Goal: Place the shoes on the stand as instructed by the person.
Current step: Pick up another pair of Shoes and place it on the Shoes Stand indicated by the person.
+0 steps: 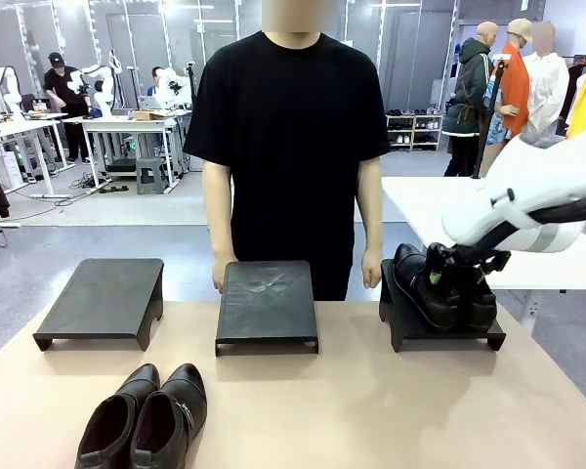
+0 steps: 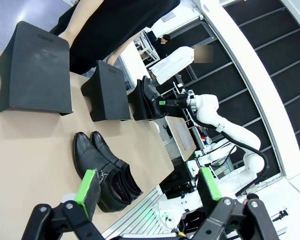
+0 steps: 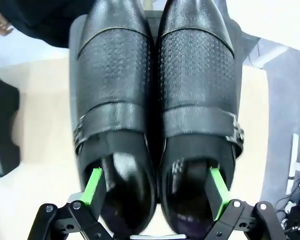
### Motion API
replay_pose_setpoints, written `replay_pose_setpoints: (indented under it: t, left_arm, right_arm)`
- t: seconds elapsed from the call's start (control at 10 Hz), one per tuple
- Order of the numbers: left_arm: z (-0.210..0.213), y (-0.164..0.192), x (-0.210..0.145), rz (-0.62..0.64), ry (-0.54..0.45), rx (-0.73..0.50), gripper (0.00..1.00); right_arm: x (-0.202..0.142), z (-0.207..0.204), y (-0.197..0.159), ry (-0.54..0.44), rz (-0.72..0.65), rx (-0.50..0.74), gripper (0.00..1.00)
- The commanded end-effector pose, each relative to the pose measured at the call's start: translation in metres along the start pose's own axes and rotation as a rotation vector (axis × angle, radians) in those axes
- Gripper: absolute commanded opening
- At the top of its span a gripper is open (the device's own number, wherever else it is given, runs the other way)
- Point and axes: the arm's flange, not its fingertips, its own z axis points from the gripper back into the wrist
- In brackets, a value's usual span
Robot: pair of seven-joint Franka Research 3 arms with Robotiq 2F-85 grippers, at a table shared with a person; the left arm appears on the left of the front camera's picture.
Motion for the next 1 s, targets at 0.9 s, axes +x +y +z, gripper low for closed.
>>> replay_pose_setpoints:
  t: [0.9]
  left_arm:
    - [0.003, -0.001, 0.0, -0.012, 0.009, -0.007, 1.0]
  right_arm:
    - [-0.275, 0.143, -0.201, 0.051, -0.231, 1.037, 1.0]
